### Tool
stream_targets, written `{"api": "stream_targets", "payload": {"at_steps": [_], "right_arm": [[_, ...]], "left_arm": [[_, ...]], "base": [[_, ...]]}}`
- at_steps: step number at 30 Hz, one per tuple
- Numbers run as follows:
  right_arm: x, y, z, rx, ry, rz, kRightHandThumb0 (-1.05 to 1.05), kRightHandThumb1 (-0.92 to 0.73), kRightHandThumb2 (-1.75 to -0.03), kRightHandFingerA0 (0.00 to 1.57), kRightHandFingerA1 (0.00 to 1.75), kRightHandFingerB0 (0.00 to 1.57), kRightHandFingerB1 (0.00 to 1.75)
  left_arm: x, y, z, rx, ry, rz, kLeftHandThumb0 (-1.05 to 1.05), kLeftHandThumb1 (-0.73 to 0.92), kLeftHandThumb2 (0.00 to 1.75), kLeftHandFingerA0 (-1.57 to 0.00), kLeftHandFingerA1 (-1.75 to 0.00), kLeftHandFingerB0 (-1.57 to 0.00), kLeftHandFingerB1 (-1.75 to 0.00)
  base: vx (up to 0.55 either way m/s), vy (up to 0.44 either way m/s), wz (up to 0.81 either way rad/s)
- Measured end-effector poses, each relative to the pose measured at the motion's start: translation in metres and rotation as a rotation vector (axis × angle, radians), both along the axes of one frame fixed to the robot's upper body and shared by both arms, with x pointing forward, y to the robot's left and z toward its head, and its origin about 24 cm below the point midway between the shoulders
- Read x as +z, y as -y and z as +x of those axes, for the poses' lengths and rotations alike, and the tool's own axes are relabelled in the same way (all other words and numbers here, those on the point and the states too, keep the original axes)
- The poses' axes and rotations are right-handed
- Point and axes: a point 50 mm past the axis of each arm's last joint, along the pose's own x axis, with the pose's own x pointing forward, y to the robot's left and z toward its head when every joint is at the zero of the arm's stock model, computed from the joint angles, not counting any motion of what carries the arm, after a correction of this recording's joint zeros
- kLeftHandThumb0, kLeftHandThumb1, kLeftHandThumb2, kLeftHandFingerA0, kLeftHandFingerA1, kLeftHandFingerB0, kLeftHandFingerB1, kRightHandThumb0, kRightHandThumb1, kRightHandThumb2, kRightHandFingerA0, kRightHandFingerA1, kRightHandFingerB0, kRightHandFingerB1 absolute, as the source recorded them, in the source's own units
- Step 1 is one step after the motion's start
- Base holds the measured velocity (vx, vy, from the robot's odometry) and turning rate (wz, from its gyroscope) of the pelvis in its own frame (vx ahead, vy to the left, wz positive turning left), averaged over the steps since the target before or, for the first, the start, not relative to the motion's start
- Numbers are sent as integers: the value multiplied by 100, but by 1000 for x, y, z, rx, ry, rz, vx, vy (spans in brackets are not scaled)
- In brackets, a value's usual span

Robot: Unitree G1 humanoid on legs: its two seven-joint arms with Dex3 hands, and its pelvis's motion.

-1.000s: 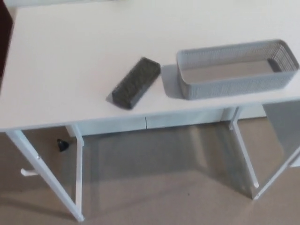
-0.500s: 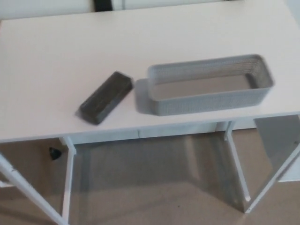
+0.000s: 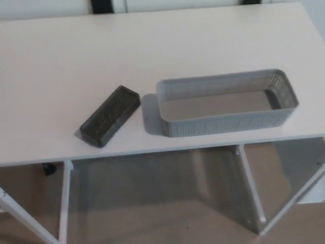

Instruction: The robot walks towards a desk on which an eraser is kept on the left hand side and a container is kept on the right hand side. The robot picks up the eraser using its left hand and places it in the container.

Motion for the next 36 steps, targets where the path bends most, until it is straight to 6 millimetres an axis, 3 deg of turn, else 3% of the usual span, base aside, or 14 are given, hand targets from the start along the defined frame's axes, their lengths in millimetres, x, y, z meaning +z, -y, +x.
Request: {"api": "stream_targets", "payload": {"at_steps": [1, 2, 7, 11, 12, 13, 16, 17, 18, 19, 29, 30, 31, 36], "right_arm": [[-1, -2, -2, 0, -5, 5, -50, -39, -76, 40, 63, 32, 52], [-3, -5, -5, -1, -13, 12, -43, -53, -56, 42, 59, 36, 41], [-1, -1, -6, -4, -9, 3, -49, -40, -76, 35, 60, 28, 50], [-2, -1, -6, -1, -12, 4, -47, -40, -74, 36, 58, 30, 50], [-2, -2, -6, 0, -14, 7, -41, -51, -55, 41, 52, 35, 41], [-2, -2, -6, 0, -15, 6, -48, -39, -74, 36, 57, 30, 49], [-5, -7, -5, 10, -20, 17, -48, -39, -74, 37, 59, 30, 50], [-5, -7, -6, 10, -21, 17, -43, -51, -55, 41, 54, 34, 40], [-5, -7, -6, 10, -21, 17, -42, -51, -55, 40, 54, 34, 41], [-5, -7, -6, 10, -20, 17, -49, -38, -74, 35, 59, 28, 50], [-6, -9, -4, 17, -22, 18, -47, -38, -76, 47, 69, 31, 51], [-5, -8, -3, 20, -19, 14, -41, -51, -57, 47, 65, 35, 42], [-4, -6, -2, 20, -16, 7, -41, -51, -55, 47, 64, 35, 41], [-2, -4, 0, 20, -11, 2, -49, -38, -76, 40, 64, 30, 51]], "left_arm": [[2, -2, 1, -5, 0, 10, -28, 52, 56, -45, -41, -38, -33], [2, -3, 2, -10, -3, 17, -26, 51, 55, -44, -41, -39, -33], [3, -4, 2, -13, -6, 21, -28, 52, 56, -43, -40, -39, -33], [2, -4, 0, -12, -19, 20, -33, 46, 65, -37, -44, -36, -40], [2, -4, 0, -12, -21, 20, -33, 46, 65, -38, -44, -37, -40], [0, -2, 2, -18, -20, 13, -32, 46, 65, -37, -44, -37, -40], [7, -10, 9, -25, -3, 43, -26, 52, 56, -42, -39, -38, -33], [8, -11, 10, -28, -1, 47, -26, 52, 56, -41, -39, -38, -33], [8, -11, 10, -29, -2, 48, -26, 52, 56, -42, -39, -39, -33], [8, -11, 10, -30, -3, 48, -33, 47, 65, -37, -44, -37, -40], [8, -11, 6, -30, -11, 47, -32, 46, 65, -38, -45, -37, -40], [6, -9, 6, -31, -12, 41, -30, 47, 63, -38, -45, -38, -40], [5, -8, 5, -30, -12, 36, -31, 47, 63, -38, -45, -38, -40], [4, -5, 5, -35, -15, 31, -32, 46, 64, -38, -44, -37, -40]], "base": [[-108, 43, 8], [58, -93, 95], [109, 0, 12], [115, 219, -14], [284, 320, 9], [270, 402, -25], [201, 253, -7], [169, 118, 2], [128, 71, 4], [106, 21, 6], [70, -153, 13], [34, -379, 10], [30, -368, -5], [4, -126, 1]]}}
